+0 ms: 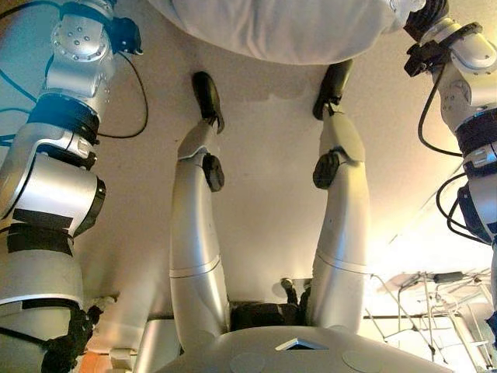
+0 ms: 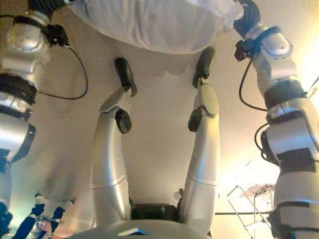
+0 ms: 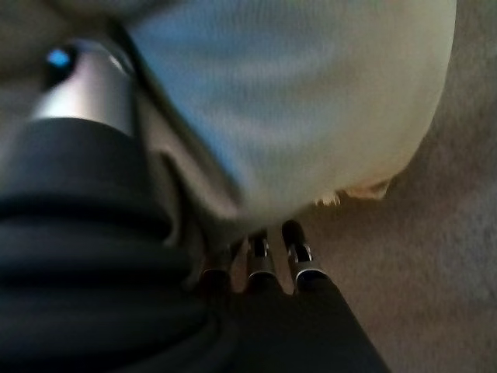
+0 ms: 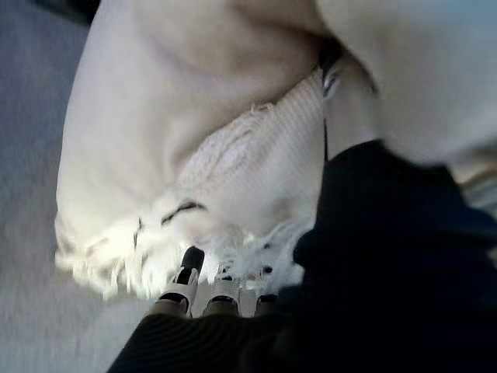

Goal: Pick up the cushion and take it to the sofa

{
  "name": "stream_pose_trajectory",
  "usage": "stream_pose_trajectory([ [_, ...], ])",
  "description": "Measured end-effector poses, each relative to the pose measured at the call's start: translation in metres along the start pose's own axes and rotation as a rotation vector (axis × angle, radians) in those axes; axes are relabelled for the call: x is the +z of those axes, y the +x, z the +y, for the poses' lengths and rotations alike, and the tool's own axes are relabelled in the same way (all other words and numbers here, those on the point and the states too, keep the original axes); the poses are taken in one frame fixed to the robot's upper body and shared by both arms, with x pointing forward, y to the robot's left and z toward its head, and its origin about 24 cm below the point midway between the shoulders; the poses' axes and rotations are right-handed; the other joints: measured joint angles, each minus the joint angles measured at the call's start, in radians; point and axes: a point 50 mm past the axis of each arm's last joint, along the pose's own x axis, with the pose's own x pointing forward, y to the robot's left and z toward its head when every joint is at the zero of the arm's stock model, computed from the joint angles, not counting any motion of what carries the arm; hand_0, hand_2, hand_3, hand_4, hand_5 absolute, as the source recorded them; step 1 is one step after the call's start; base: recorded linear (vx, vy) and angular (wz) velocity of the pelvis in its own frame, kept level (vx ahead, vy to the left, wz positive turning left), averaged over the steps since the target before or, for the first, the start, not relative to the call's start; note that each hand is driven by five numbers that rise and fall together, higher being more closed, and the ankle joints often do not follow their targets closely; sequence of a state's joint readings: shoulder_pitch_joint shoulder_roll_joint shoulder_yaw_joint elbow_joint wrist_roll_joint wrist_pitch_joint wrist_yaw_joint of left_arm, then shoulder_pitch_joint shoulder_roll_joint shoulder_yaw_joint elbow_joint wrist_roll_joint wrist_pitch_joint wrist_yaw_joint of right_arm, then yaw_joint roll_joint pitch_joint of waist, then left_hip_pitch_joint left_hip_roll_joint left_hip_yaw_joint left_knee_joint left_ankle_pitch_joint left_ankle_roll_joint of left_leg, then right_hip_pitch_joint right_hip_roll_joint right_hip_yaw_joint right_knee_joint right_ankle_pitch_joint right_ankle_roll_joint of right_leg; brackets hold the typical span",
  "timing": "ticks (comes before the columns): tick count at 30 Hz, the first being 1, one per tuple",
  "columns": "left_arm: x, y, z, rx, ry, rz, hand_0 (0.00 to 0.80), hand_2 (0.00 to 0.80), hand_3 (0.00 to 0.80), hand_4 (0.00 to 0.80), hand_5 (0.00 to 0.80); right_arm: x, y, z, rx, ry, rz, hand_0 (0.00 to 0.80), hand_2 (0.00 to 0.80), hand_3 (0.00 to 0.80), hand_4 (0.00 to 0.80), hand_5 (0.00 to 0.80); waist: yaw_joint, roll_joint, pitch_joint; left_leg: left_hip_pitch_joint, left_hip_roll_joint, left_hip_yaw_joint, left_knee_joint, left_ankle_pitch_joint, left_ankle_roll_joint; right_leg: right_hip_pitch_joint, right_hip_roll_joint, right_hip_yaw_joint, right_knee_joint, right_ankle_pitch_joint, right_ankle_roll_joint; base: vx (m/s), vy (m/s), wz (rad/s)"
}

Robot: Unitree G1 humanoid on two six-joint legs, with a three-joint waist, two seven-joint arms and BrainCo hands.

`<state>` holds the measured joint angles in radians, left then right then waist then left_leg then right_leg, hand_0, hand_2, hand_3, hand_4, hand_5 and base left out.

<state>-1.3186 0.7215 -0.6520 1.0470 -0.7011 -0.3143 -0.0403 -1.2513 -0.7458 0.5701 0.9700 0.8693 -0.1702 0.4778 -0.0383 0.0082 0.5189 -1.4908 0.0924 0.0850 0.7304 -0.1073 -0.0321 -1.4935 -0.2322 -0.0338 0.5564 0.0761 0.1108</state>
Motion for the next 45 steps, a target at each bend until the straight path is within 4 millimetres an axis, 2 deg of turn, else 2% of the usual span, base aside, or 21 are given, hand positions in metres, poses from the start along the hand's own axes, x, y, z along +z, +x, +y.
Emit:
stream_pose_trajectory([
  [1,0.001,0.001,-0.001,-0.003,-0.004,0.0,0.8,0.8,0.8,0.8,0.8,0.002,0.001,0.0,0.02,0.028,-0.004,0.075,0.075,0.075,0.075,0.075,0.0,0.001,0.0,0.0,-0.006,0.001,-0.01,0.009,-0.002,-0.004,-0.004,0.002,-0.003,0.001,0.0,-0.08,0.013,0.14],
  [2,0.003,0.001,-0.001,-0.005,-0.016,-0.005,0.8,0.8,0.8,0.8,0.8,0.005,0.001,0.0,0.033,0.049,-0.012,0.411,0.411,0.411,0.411,0.411,0.007,0.001,-0.001,0.002,-0.011,0.005,-0.023,0.013,-0.002,-0.01,-0.009,0.004,-0.003,0.001,0.0,0.01,0.001,0.15],
  [3,0.003,0.002,-0.002,-0.009,-0.018,-0.005,0.8,0.8,0.8,0.8,0.8,0.006,0.002,0.0,0.038,0.06,-0.012,0.787,0.787,0.787,0.787,0.787,-0.002,0.001,-0.001,0.002,-0.009,0.01,-0.026,0.014,-0.002,-0.013,-0.007,0.003,-0.002,0.0,-0.001,0.011,-0.001,0.12],
  [12,0.0,0.005,-0.022,-0.069,-0.068,0.016,0.8,0.8,0.8,0.8,0.8,0.011,0.003,-0.003,0.028,0.073,-0.007,0.8,0.8,0.8,0.8,0.8,0.016,0.004,-0.002,0.022,-0.011,0.021,-0.086,0.047,-0.01,-0.013,-0.004,0.006,-0.028,0.013,-0.01,0.014,-0.018,0.04],
  [22,-0.004,0.004,-0.026,-0.098,-0.133,0.039,0.8,0.8,0.8,0.8,0.8,0.014,0.002,-0.007,-0.015,0.07,-0.015,0.8,0.8,0.8,0.8,0.8,0.025,0.006,-0.003,0.02,-0.01,0.014,-0.095,0.054,-0.015,-0.016,0.0,0.004,-0.034,0.015,-0.013,-0.028,-0.056,0.0],
  [26,-0.015,-0.004,-0.03,-0.124,-0.211,0.046,0.8,0.8,0.8,0.8,0.8,0.005,-0.001,-0.006,-0.034,0.093,-0.009,0.8,0.8,0.8,0.8,0.8,0.024,0.005,-0.002,0.041,-0.009,0.011,-0.087,0.054,-0.015,0.01,0.0,0.006,-0.031,0.015,-0.013,-0.034,-0.089,-0.02],
  [30,-0.051,-0.029,-0.044,-0.173,-0.286,0.113,0.8,0.8,0.8,0.8,0.8,-0.027,-0.012,0.004,-0.038,0.145,0.022,0.8,0.8,0.8,0.8,0.8,0.022,0.004,-0.001,0.137,-0.009,0.007,-0.084,0.051,-0.017,0.102,-0.002,0.007,-0.024,0.012,-0.014,-0.011,-0.079,-0.03],
  [31,-0.065,-0.042,-0.048,-0.177,-0.328,0.135,0.8,0.8,0.8,0.8,0.8,-0.039,-0.016,0.009,-0.039,0.164,0.036,0.8,0.8,0.8,0.8,0.8,0.022,0.004,-0.001,0.175,-0.009,0.005,-0.084,0.051,-0.017,0.142,-0.002,0.005,-0.023,0.011,-0.015,0.062,-0.115,-0.05],
  [35,-0.099,-0.081,-0.065,-0.194,-0.452,0.184,0.8,0.8,0.8,0.8,0.8,-0.074,-0.039,0.026,-0.032,0.212,0.078,0.8,0.8,0.8,0.8,0.8,0.011,0.003,-0.001,0.312,0.0,-0.014,-0.098,0.043,-0.027,0.289,0.001,-0.01,-0.035,-0.006,-0.019,0.011,-0.14,-0.02],
  [40,-0.124,-0.134,-0.088,-0.222,-0.605,0.231,0.8,0.8,0.8,0.8,0.8,-0.114,-0.08,0.048,-0.062,0.278,0.106,0.8,0.8,0.8,0.8,0.8,0.005,-0.006,0.002,0.505,0.003,-0.023,-0.146,0.041,-0.029,0.488,0.001,-0.043,-0.078,-0.009,-0.021,0.033,-0.147,0.02],
  [45,-0.144,-0.189,-0.106,-0.212,-0.773,0.312,0.8,0.8,0.8,0.8,0.8,-0.154,-0.132,0.088,-0.078,0.374,0.172,0.8,0.8,0.8,0.8,0.8,0.012,-0.035,0.004,0.846,-0.006,-0.011,-0.312,0.069,-0.045,0.804,0.001,-0.079,-0.185,-0.02,-0.018,0.1,-0.139,0.02],
])
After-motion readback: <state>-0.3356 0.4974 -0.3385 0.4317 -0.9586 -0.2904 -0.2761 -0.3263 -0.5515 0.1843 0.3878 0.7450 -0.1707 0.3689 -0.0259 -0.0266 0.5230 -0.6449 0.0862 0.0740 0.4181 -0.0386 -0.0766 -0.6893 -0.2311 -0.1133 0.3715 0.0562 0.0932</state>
